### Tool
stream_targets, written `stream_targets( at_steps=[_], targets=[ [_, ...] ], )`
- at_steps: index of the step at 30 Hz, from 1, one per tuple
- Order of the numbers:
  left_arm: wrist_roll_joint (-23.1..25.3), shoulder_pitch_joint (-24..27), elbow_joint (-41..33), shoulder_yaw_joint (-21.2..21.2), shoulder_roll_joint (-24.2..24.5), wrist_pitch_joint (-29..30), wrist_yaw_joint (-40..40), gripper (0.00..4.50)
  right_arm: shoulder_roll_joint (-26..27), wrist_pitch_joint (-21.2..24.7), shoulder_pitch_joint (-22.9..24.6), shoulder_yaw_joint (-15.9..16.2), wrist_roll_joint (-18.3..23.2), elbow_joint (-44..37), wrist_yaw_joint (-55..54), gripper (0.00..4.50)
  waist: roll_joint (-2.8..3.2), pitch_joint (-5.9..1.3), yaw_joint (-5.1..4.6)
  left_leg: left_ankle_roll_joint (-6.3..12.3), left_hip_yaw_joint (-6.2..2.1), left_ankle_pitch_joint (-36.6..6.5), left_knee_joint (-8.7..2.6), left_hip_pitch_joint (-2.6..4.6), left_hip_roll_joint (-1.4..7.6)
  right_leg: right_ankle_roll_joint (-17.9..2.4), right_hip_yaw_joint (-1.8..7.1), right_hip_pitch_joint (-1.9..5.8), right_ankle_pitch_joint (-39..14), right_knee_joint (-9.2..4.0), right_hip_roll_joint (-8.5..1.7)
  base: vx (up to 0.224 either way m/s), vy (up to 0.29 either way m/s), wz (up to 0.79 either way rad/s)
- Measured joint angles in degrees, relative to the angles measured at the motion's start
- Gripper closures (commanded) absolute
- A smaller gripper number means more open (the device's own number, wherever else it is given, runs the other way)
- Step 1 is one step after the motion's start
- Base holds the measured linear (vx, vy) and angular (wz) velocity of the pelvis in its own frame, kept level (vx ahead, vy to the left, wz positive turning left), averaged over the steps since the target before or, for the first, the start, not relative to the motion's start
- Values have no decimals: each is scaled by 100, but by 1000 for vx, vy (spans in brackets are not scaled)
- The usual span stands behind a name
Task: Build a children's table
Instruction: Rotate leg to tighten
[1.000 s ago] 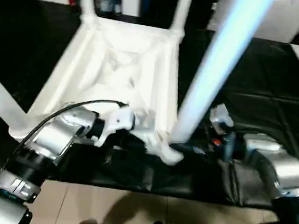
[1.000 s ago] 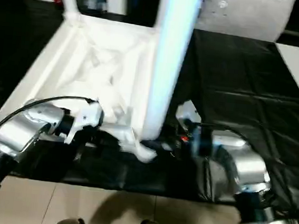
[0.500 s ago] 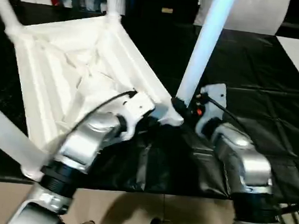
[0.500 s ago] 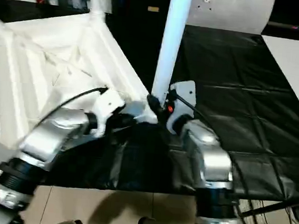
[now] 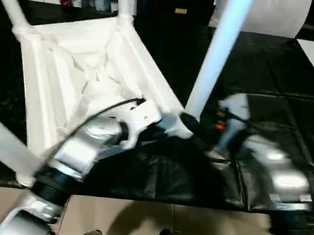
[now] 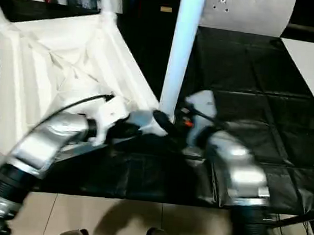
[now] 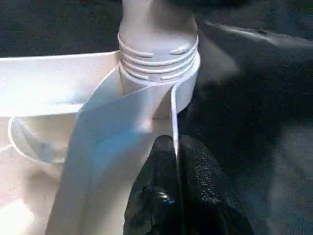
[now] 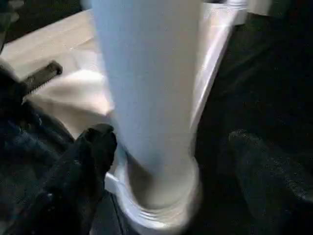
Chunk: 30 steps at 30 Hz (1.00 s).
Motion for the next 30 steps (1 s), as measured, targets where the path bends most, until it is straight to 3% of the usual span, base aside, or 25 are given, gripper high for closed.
stream_targets(
  at_steps=[6, 12, 13, 21, 30],
  targets=[
    [-84, -82, 240, -192, 515, -697, -963, 450, -708, -123, -13, 198, 237, 209, 1410, 3, -1, 0, 145, 15, 0, 8, 14, 3, 4, 0, -8, 0, 0, 6, -7, 0, 0, 0],
    [-174, -317, 563, -364, 874, -1164, -1801, 450, -1241, -278, -209, 567, 334, 513, 2682, 3, -10, 0, 166, 43, 1, -4, 50, -5, 4, -1, -11, -3, 0, 15, -24, 0, 0, 0],
    [-176, -342, 597, -391, 906, -1227, -1888, 450, -1267, -300, -242, 632, 360, 537, 2871, 29, -12, -1, 166, 46, 2, -6, 54, -5, 5, -1, -11, -3, 0, 18, -27, 0, 0, 0],
    [-177, -535, 826, -635, 970, -1658, -2436, 450, -1283, -330, -390, 984, 429, 848, 3631, 83, -41, 1, 234, 59, 3, -13, 91, -14, 7, -2, -14, -3, 0, 37, -40, 0, 0, 0],
    [-180, -574, 946, -647, 963, -1862, -2548, 450, -1003, -505, -513, 1018, 476, 1070, 3670, 156, -52, 0, 238, 68, 12, -19, 123, -17, 5, -2, -14, -4, 0, 63, -52, 0, 0, 0]
  ],
)
